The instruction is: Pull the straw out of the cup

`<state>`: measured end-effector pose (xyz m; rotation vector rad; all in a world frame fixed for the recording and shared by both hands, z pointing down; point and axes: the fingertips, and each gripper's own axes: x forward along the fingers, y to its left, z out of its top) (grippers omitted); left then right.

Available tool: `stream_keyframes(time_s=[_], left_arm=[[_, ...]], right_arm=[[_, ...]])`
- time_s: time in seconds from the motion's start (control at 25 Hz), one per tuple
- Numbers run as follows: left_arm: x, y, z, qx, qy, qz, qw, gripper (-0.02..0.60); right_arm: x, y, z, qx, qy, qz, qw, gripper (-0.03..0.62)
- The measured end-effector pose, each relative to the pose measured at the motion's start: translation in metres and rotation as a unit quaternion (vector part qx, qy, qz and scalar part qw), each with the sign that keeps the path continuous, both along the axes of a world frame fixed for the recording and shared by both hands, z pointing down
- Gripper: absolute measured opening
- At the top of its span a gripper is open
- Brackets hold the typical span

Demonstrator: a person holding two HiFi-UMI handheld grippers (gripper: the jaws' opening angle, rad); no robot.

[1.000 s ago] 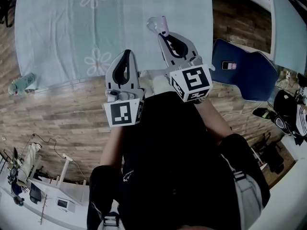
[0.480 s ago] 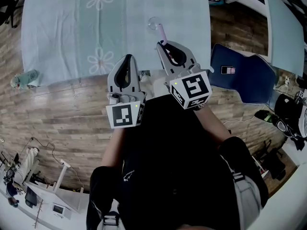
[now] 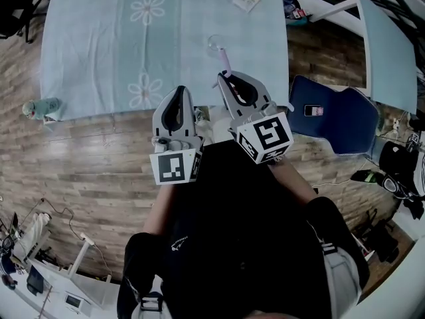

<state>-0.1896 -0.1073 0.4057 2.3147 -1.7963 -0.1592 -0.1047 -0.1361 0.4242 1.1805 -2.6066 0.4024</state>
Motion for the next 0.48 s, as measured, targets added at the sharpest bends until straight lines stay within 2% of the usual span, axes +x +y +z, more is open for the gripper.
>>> stream_keyframes(time_s=[0.08,0.36,0.48], left_arm=[[0.001,0.002,-0.011,0.020,0.001,0.002,0.9998,0.018],[0.003,0.010,-0.025,0.016,0.003,0.009,0.9998,0.018],[0.009,0.015,-0.038,0.040,0.009,0.013,0.9991,0.018]], right_arm=[[0.000,0.006,-0.008,0.007,-0.006,-0.002,1.000,0.035],[-0.007,0.021,-0.031,0.028,-0.016,-0.013,0.999,0.035],[-0.009,0.026,-0.041,0.040,-0.018,-0.022,0.999,0.035]])
